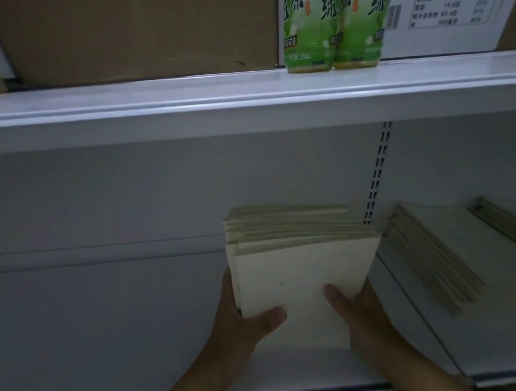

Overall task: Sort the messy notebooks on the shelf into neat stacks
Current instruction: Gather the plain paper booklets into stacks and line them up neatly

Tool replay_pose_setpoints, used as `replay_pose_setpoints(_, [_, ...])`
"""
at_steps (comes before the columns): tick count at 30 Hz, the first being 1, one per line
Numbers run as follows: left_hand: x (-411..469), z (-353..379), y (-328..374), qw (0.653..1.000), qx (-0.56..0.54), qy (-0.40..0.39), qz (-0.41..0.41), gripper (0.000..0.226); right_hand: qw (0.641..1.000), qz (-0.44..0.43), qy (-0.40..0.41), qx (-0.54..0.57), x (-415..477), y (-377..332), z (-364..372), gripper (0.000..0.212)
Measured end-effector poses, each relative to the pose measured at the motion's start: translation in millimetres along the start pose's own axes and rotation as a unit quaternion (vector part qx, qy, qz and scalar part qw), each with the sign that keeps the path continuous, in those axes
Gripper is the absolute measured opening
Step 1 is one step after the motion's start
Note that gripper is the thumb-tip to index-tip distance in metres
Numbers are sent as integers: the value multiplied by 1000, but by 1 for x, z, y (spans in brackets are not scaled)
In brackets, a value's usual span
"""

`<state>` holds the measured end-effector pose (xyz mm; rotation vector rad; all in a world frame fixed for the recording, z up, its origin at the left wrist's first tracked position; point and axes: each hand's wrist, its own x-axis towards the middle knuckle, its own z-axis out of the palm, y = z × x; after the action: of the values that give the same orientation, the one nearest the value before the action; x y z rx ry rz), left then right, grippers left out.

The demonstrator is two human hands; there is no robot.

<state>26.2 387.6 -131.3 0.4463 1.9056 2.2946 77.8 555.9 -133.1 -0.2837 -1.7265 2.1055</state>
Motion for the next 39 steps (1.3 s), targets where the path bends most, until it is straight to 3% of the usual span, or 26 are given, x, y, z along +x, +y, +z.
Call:
replay_pose_setpoints(3, [-8, 0, -1, 1000, 7, -11, -1, 84, 998, -20, 45, -46, -10, 2, 9, 102])
replay_pose_setpoints(6, [-12, 2, -6, 1000, 12, 10, 21, 107, 996, -24, 57, -70, -13, 1, 8, 51])
replay_pose_setpoints(10, [-15, 11, 6, 997, 19, 60, 40, 73, 993, -48, 44, -98, -8, -6, 7, 40])
replay_pose_setpoints(13, [-12, 15, 1, 992, 37, 93, 71, 70, 989, -59, 76, -110, -8, -7, 13, 23])
replay_pose_setpoints(16, [-10, 7, -5, 995, 45, 67, 58, 69, 985, -60, 65, -147, -8, 7, 9, 62])
replay_pose_setpoints(19, [-6, -11, -8, 996, 89, -26, 9, 67, 976, -32, 25, -215, -5, 20, -3, 88])
replay_pose_setpoints(23, [11, -37, -10, 980, 181, -71, -34, 81, 976, -20, -5, -215, 0, 20, -8, 68])
replay_pose_setpoints(26, [25, -38, 9, 968, 239, -74, -18, 98, 983, -20, 3, -182, -1, 0, -2, 29])
replay_pose_setpoints(28, [33, -24, 26, 971, 221, -73, -55, 93, 976, 26, -3, -215, 4, -28, -5, 13])
replay_pose_setpoints(29, [37, -15, 32, 969, 214, -85, -92, 84, 966, 56, -6, -251, 11, -39, -10, 17])
replay_pose_setpoints(31, [45, 6, 35, 957, 191, -117, -183, 61, 941, 131, 13, -312, 30, -52, -28, 56])
replay_pose_setpoints(33, [51, 29, 27, 941, 164, -121, -270, 52, 914, 212, 25, -346, 44, -56, -44, 82])
replay_pose_setpoints(37, [60, 60, 7, 928, 113, -90, -344, 74, 905, 265, 8, -332, 57, -45, -71, 84])
replay_pose_setpoints(39, [65, 69, 5, 926, 112, -85, -351, 61, 911, 266, 12, -316, 66, -43, -79, 82])
